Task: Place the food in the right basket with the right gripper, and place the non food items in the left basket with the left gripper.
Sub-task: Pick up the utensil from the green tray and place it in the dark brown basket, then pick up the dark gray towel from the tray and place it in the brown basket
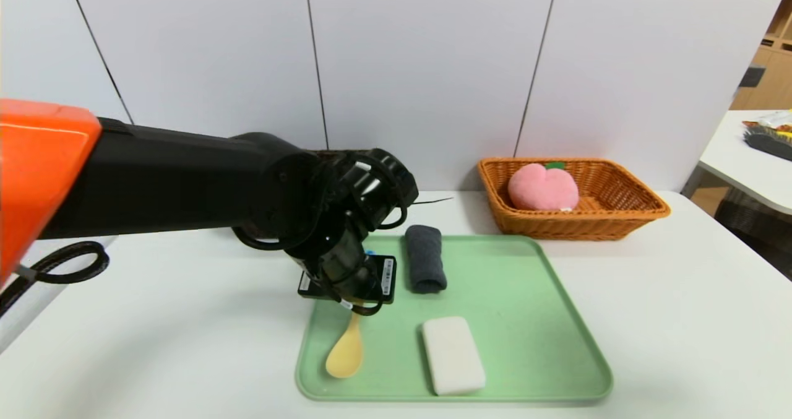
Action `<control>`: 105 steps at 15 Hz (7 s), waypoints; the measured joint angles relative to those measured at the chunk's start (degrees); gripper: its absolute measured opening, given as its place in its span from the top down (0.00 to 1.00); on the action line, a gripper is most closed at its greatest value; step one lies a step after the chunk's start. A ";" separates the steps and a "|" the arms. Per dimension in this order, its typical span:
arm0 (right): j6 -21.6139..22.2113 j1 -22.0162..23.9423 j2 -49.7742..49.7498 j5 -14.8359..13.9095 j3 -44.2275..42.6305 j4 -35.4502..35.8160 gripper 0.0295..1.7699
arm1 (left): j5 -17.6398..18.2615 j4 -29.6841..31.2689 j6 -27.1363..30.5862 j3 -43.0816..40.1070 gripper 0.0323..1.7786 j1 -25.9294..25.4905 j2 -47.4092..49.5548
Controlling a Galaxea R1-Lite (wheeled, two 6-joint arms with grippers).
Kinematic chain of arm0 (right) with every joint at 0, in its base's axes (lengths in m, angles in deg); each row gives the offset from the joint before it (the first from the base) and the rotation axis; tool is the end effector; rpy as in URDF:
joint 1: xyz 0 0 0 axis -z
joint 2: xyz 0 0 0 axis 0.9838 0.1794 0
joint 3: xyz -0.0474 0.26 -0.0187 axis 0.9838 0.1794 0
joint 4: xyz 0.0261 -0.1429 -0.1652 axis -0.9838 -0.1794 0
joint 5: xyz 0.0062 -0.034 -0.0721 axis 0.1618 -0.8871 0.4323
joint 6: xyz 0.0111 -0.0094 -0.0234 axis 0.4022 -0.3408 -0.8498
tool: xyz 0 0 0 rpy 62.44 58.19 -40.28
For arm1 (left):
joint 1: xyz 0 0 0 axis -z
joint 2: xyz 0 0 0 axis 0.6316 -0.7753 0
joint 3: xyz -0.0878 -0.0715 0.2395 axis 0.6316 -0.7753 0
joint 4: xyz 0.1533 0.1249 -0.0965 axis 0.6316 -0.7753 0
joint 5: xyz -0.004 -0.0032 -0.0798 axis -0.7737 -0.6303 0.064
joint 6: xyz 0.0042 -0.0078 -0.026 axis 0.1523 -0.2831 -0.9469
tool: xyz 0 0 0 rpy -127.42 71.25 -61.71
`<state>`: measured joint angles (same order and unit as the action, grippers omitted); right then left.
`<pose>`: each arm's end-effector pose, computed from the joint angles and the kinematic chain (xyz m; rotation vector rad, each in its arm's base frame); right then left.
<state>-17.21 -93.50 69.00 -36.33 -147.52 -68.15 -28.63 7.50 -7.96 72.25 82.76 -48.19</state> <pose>0.1389 0.0261 0.2635 -0.0813 0.8991 -0.1290 0.2735 -0.2536 0.1420 -0.0336 1.0766 -0.2127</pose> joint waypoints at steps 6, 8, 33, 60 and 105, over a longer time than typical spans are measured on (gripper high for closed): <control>0.04 0.00 -1.07 0.00 0.80 -0.05 0.04 | -0.46 -8.11 1.40 10.56 0.95 2.77 8.66; 0.01 0.00 -1.49 0.01 0.85 -0.05 0.04 | -0.62 -8.03 5.68 15.71 0.95 0.01 10.56; 0.01 0.33 -2.60 -0.16 1.07 -0.17 0.04 | -7.19 42.92 5.46 5.52 0.95 -29.21 -5.46; 0.44 0.54 -5.96 -0.11 1.83 -0.28 0.04 | -12.15 -0.20 -3.08 20.87 0.08 4.47 3.32; 1.57 1.02 -11.50 -0.68 8.22 3.19 0.04 | -17.03 13.40 5.10 20.91 0.89 3.86 -21.18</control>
<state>-15.63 -92.48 57.51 -37.01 -139.31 -64.96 -45.66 20.90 -2.86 93.16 86.63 -69.36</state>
